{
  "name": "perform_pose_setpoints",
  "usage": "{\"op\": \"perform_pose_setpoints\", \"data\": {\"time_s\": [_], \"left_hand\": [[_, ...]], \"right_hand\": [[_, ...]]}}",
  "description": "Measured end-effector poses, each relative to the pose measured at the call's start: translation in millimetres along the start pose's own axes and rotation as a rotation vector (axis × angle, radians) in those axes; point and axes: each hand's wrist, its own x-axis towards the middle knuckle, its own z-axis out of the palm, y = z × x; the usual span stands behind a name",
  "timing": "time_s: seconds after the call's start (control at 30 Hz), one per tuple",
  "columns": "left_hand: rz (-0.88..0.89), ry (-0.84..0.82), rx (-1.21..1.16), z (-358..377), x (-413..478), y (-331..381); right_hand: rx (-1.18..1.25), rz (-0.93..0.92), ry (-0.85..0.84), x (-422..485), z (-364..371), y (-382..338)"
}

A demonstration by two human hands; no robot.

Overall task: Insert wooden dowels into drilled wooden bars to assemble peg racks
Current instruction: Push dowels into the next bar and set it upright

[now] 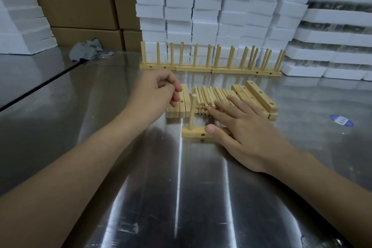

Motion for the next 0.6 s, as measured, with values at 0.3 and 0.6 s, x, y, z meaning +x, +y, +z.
{"op": "perform_pose_setpoints", "data": {"time_s": [0.3, 0.6], "left_hand": [[0.007, -0.03, 0.022, 1, -1, -4], [0.057, -0.227, -0.195, -1, -2, 13]], "right_hand": [[0.106, -0.001, 0.373, -5, -17, -3], [1.113, 0.145, 0.73, -1, -34, 24]]}}
